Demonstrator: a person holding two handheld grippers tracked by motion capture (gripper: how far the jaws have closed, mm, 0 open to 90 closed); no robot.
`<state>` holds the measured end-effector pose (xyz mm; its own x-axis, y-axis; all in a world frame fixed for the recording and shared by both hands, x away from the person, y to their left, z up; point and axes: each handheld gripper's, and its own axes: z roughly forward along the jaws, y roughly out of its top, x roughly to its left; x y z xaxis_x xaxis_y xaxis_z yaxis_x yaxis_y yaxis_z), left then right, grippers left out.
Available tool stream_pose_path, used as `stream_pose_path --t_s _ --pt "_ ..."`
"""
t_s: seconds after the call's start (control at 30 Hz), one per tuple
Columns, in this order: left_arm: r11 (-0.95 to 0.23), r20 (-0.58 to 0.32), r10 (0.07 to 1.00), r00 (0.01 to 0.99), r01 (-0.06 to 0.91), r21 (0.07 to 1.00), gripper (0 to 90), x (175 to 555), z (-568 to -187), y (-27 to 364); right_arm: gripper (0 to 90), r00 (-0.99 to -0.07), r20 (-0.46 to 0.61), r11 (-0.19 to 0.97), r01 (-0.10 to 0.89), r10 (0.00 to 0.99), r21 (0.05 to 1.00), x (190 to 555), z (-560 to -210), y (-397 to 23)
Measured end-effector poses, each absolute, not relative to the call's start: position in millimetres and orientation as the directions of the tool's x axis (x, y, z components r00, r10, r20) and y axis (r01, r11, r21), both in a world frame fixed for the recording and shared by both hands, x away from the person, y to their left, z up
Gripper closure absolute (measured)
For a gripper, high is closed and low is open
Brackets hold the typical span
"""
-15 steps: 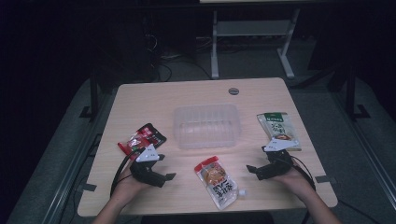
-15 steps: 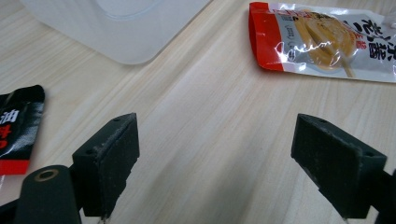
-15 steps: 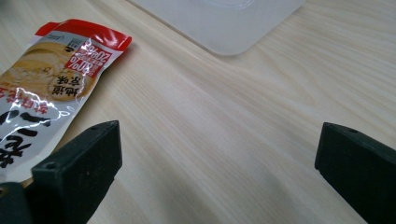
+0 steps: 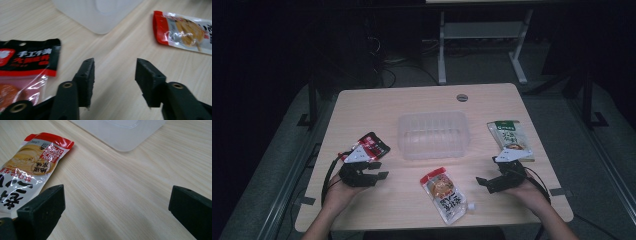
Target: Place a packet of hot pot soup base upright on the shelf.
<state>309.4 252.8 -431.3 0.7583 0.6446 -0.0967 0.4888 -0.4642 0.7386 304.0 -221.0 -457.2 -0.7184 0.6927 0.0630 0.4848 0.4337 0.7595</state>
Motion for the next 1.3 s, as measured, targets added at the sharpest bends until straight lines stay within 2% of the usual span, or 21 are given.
stream_pose_path --t_s 0.23,0.4,0.73,0.8,0.83,0.97,1.3 --pt "-0.443 -0.112 0.696 0.709 0.547 0.710 76.8 320 -423 264 0.1 -0.720 0.070 0.435 0.491 0.691 0.755 302 -456 -221" --pt "-0.455 -0.080 0.715 0.695 0.549 0.701 88.6 325 -417 271 0.1 -0.721 0.073 0.433 0.490 0.689 0.757 303 -456 -221" --pt "-0.387 -0.107 0.756 0.646 0.573 0.722 89.7 345 -406 286 0.2 -0.721 0.073 0.429 0.487 0.689 0.761 305 -455 -221" --pt "-0.390 -0.097 0.765 0.637 0.577 0.718 89.7 348 -406 287 0.1 -0.721 0.074 0.430 0.489 0.689 0.759 306 -455 -221" --pt "-0.410 -0.063 0.770 0.634 0.569 0.712 89.7 351 -404 288 0.1 -0.721 0.073 0.430 0.488 0.689 0.760 307 -455 -220" --pt "-0.383 -0.036 0.806 0.591 0.568 0.728 89.8 365 -398 293 0.2 -0.726 0.078 0.433 0.488 0.683 0.758 308 -455 -218" --pt "-0.377 -0.002 0.848 0.530 0.606 0.701 89.8 386 -413 307 0.2 -0.730 0.075 0.436 0.483 0.679 0.760 309 -455 -217"
